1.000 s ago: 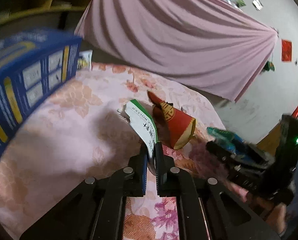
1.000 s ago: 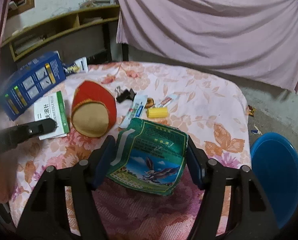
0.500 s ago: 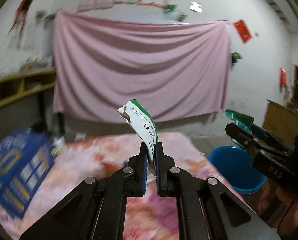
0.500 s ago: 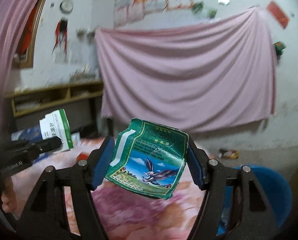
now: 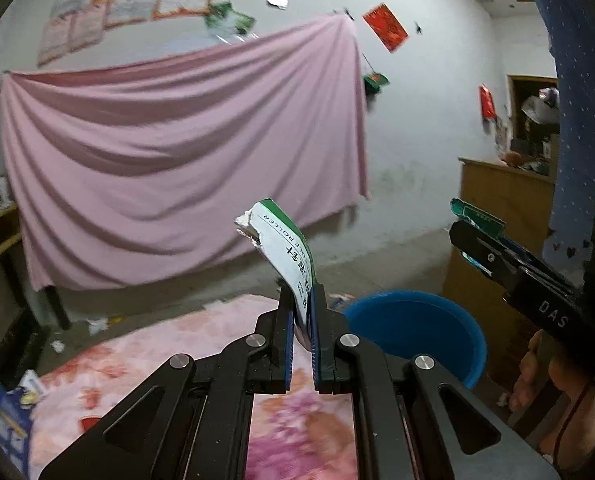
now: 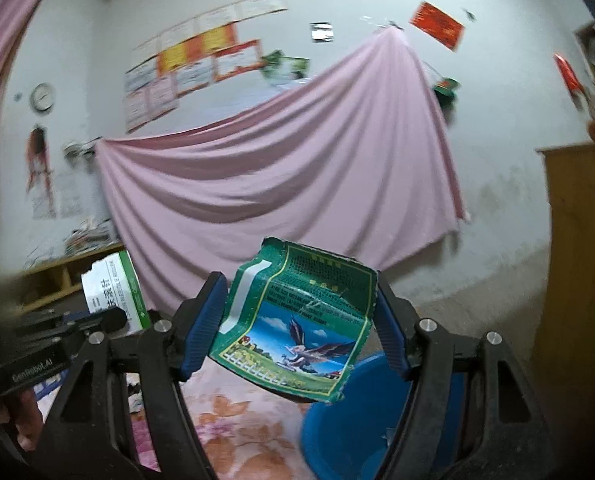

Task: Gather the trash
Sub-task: 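Lift the box and green packet and carry both over the blue bucket, then open both grippers over the blue bucket to drop the box and packet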

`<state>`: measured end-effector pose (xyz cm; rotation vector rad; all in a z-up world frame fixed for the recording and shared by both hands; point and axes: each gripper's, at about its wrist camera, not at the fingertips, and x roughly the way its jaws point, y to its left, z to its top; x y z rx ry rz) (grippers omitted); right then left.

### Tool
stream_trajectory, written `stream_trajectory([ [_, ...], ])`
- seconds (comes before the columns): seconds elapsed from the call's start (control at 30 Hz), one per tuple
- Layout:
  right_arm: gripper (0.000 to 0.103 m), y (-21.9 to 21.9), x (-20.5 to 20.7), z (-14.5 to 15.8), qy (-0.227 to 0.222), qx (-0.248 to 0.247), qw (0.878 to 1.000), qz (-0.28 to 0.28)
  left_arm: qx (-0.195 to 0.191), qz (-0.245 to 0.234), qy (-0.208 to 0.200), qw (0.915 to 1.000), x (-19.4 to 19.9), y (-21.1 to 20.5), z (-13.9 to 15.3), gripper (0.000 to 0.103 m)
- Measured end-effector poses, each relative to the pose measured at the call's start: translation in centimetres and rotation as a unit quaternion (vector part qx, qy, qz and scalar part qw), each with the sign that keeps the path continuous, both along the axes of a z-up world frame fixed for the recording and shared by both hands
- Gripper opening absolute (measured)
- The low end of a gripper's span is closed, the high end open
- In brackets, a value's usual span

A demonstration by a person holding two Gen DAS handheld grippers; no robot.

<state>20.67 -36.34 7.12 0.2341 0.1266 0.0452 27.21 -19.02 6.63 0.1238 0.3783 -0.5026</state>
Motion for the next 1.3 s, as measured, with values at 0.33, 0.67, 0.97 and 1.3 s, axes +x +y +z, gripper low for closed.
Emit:
stream_trajectory([
  [0.33, 0.095, -4.9, 2.4, -2.6, 0.078, 0.038, 0.995, -0.057, 0.009, -0.054, 0.068, 0.9962, 3.8, -6.0, -2.1, 0.005],
  [0.67, 0.096, -8.2, 4.8, -5.5, 0.149, 0.091, 0.981, -0.083, 0.003, -0.069, 0.124, 0.9899, 6.0, -8.1, -3.7, 0.006],
  [0.97, 0.101, -8.6, 5.5, -5.9, 0.171, 0.098, 0.977, -0.084, 0.001, -0.045, 0.141, 0.9890, 6.7, -7.6, -4.2, 0.033],
  [1.3, 0.103, -7.4, 5.3, -5.0, 0.151, 0.078, 0.982, -0.082, -0.030, 0.006, 0.121, 0.9922, 5.8, -3.4, -2.5, 0.042],
])
